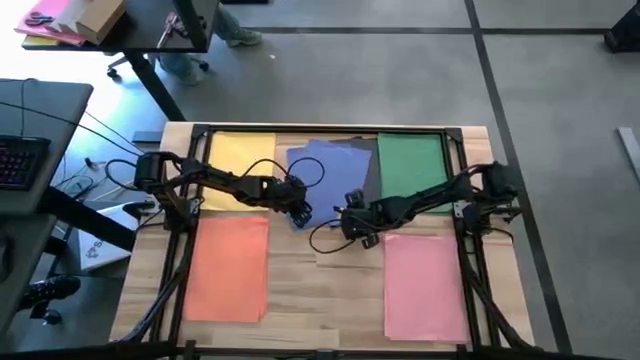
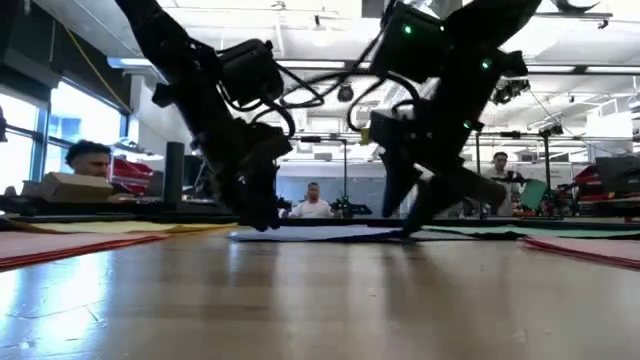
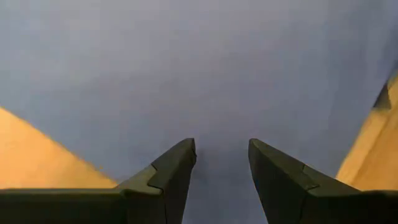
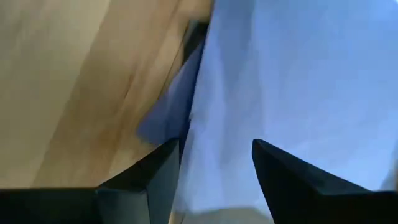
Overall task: Organize paper
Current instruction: Move the blue paper to the bottom center of the table
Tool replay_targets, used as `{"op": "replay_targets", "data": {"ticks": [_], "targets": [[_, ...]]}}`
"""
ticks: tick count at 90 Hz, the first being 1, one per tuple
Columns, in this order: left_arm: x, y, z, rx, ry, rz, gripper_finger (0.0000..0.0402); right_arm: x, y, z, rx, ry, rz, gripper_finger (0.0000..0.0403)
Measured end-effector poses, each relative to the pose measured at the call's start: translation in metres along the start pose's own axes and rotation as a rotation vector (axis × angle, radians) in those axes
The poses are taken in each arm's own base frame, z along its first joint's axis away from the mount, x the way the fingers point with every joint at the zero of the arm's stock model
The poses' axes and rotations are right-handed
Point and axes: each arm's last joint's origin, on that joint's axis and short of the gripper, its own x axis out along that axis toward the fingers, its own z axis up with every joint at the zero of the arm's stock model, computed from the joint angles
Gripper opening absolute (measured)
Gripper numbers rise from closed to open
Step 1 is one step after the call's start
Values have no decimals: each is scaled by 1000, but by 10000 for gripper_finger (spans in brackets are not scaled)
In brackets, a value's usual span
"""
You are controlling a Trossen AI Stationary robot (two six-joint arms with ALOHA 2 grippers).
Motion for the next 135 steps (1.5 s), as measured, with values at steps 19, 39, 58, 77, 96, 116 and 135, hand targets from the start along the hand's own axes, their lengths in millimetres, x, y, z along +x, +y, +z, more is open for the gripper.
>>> {"op": "replay_targets", "data": {"ticks": [19,39,58,77,96,116,135], "targets": [[9,-4,-6,36,15,-4,145,-4,-7,6,16,-20,-15,134],[5,-8,-7,43,13,-33,145,-6,-14,6,66,8,22,23],[-11,-8,0,22,5,-64,145,-14,-24,12,88,25,48,1],[-72,-11,19,-27,-137,-95,145,-48,-46,31,154,-19,69,0],[-123,-21,25,132,-352,-141,145,-74,-65,46,209,-87,63,0],[-124,-41,8,311,-299,-243,147,-89,-86,50,268,-107,21,0],[-123,-54,1,344,-335,-227,188,-85,-95,42,337,-72,14,0]]}}
